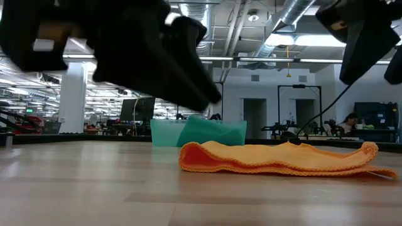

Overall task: Roll microfiber towels into tight, uniform cylinder then place into a basket
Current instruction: Fold the yellow microfiber cloth

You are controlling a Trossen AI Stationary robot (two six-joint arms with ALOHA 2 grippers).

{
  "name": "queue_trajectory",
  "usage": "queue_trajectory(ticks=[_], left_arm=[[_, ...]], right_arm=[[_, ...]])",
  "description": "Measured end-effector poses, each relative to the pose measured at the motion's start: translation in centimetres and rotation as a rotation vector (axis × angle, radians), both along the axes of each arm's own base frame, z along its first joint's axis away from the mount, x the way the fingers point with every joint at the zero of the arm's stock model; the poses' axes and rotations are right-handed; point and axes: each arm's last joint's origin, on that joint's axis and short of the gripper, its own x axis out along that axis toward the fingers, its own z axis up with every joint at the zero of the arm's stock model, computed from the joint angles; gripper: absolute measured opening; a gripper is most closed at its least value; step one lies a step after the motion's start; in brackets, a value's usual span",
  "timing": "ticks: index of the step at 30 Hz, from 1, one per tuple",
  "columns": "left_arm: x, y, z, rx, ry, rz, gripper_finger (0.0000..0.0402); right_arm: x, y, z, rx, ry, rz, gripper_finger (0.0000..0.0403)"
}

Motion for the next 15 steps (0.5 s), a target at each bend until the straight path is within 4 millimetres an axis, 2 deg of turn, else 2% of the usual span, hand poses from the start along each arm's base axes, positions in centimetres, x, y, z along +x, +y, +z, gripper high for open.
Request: queue_trajectory(ticks=[2, 9, 15], left_arm=[[0.1, 0.0, -0.5, 0.024, 0.006, 0.003, 0.0155], [0.1, 0.3, -0.5, 0.030, 0.008, 0.037, 0.0155], [0.5, 1.3, -2.5, 0.051, 0.098, 0.038, 0.0155]], right_arm=[[-0.1, -0.1, -0.3, -0.004, 0.008, 0.000, 0.0189], [-0.4, -0.7, -2.0, 0.023, 0.008, 0.001, 0.0188], [-0.6, -0.9, -2.9, 0.054, -0.023, -0.001, 0.0189]])
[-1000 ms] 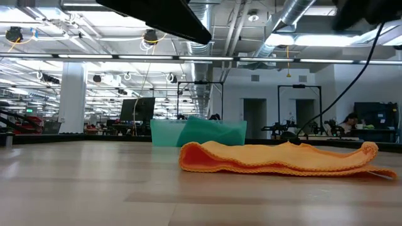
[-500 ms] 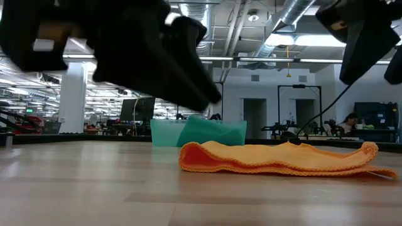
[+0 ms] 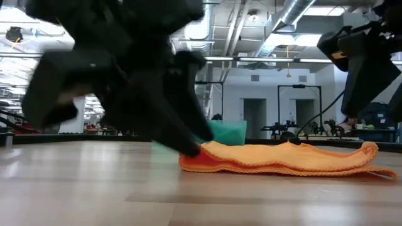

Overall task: Roll microfiber towels into tight, uniform cylinder then place into a basket
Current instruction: Fold the yellow microfiber cloth

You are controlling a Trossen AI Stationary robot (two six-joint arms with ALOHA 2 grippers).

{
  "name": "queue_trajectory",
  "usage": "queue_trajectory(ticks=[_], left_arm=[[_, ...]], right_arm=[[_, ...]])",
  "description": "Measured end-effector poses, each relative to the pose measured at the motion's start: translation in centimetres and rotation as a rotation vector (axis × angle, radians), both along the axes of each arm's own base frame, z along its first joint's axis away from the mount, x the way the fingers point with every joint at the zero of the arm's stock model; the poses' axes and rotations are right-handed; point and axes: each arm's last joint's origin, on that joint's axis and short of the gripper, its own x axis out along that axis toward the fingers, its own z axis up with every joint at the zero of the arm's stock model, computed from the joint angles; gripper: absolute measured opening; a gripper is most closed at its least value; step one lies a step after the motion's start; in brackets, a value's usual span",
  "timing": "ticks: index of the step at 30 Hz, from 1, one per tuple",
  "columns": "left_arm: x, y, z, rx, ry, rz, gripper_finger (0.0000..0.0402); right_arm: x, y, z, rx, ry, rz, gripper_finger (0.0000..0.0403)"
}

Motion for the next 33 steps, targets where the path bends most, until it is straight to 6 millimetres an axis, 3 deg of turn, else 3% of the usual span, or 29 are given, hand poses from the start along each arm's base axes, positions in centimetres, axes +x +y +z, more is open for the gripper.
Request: queue_trajectory(ticks=[4, 23, 33], left_arm=[[0.5, 0.6, -1.2, -0.009, 0.024, 0.022, 0.0155], [0.6, 2.4, -1.6, -0.128, 0.088, 0.214, 0.0153], [0.8, 2.3, -1.6, -0.201, 0.075, 0.253, 0.0064]], right_arm=[[-0.3, -0.4, -0.7, -0.006, 0.010, -0.009, 0.0189], [-0.9, -2.4, -3.8, 0.141, 0.019, -0.080, 0.0183], [-1.1, -3.4, -4.5, 0.166, 0.025, -0.172, 0.0174]])
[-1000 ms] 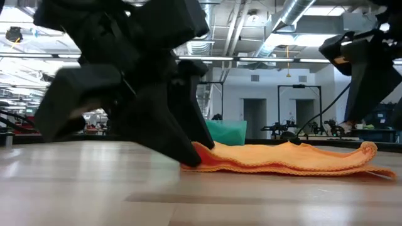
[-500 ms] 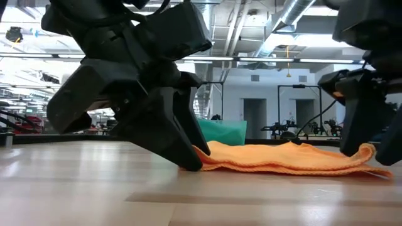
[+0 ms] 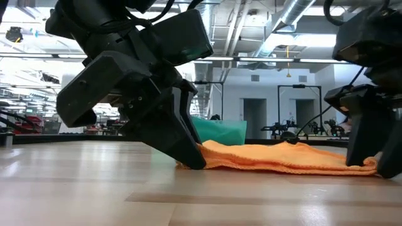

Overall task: Roll microfiber towels into tight, uniform cylinder then place into a basket
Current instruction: Fold the yellow microfiber cloth

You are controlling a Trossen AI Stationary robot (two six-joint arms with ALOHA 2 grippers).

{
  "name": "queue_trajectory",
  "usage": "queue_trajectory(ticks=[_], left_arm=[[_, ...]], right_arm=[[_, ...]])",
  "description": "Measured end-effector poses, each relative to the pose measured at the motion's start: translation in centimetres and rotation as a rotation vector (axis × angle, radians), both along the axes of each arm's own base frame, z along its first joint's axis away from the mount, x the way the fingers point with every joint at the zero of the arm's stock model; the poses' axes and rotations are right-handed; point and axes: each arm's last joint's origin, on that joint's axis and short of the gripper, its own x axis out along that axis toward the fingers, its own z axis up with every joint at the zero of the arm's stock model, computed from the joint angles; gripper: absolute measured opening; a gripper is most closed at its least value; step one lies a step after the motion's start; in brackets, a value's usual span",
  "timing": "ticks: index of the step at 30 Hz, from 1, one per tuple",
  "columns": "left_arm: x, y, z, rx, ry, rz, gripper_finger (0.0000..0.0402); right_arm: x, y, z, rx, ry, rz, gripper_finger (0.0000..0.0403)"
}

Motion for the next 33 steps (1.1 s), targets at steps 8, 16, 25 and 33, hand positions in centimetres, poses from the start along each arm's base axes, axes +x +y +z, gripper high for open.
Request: queue_trajectory(ticks=[8, 16, 25, 33], left_arm=[[0.2, 0.0, 0.1, -0.048, -0.029, 0.040, 0.0004], [0.2, -0.1, 0.1, -0.047, -0.031, 0.045, 0.0005], [-0.5, -1.8, 1.5, 0.056, -0.029, 0.054, 0.0003], [-0.8, -5.2, 5.2, 0.239, -0.022, 0.062, 0.0003]], right_arm=[[0.9, -1.2, -1.0, 0.003, 0.035, -0.105, 0.0111], [0.9, -0.6, -1.1, 0.016, 0.008, -0.079, 0.0011], [0.2, 1.5, 2.3, 0.058, -0.011, 0.005, 0.0009], [1.0, 3.2, 4.6, 0.061, -0.038, 0.036, 0.0016]])
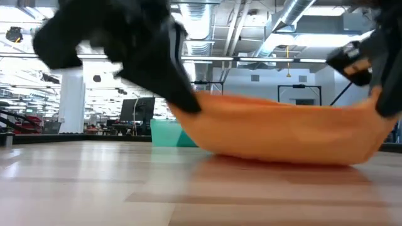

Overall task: Roll microfiber towels into tight, uniform cylinder then place into a basket
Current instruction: Fold the yellow microfiber cloth

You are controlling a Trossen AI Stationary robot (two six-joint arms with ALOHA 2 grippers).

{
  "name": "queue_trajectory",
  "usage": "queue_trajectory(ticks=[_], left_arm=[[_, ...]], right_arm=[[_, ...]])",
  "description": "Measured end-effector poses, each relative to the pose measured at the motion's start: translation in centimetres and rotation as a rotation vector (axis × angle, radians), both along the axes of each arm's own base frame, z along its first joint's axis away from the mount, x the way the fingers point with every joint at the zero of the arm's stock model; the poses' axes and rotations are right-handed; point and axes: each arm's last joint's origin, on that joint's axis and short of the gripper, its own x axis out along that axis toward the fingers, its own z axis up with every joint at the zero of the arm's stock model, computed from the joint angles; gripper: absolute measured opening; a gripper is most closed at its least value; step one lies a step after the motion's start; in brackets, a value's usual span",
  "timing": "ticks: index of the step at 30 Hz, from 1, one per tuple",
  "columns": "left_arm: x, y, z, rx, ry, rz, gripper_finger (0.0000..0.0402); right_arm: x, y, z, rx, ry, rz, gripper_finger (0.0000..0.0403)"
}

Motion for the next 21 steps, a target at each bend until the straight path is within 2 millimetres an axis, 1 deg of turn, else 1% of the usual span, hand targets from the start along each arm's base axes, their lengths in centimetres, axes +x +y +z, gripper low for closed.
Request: queue_trajectory(ticks=[4, 8, 10, 12, 14, 16, 21], left_arm=[[-0.2, -1.6, 2.3, 0.053, -0.019, -0.018, 0.0003], [-0.3, -2.9, 4.6, 0.084, -0.043, -0.013, 0.0003], [-0.3, -3.1, 5.3, 0.096, -0.057, -0.002, 0.0003], [-0.3, -3.0, 5.5, 0.118, -0.065, 0.014, 0.0003], [-0.1, -2.5, 5.5, 0.146, -0.070, 0.038, 0.0003], [0.4, -1.6, 5.3, 0.155, -0.066, 0.081, 0.0003], [1.8, 2.1, 4.2, 0.114, -0.049, 0.246, 0.0003]], right_arm=[[0.5, 0.9, 1.4, 0.028, -0.040, 0.012, 0.0006], [0.7, 2.2, 3.2, 0.045, -0.069, 0.039, 0.0012], [0.6, 2.6, 3.8, 0.022, -0.071, 0.039, 0.0016], [0.3, 2.7, 4.2, -0.018, -0.067, 0.019, 0.0015], [0.0, 2.3, 4.0, -0.060, -0.046, -0.035, 0.0010], [-0.2, 1.6, 3.7, -0.101, -0.013, -0.112, 0.0006], [-0.3, -0.6, 3.2, -0.177, 0.038, -0.328, 0.0013]])
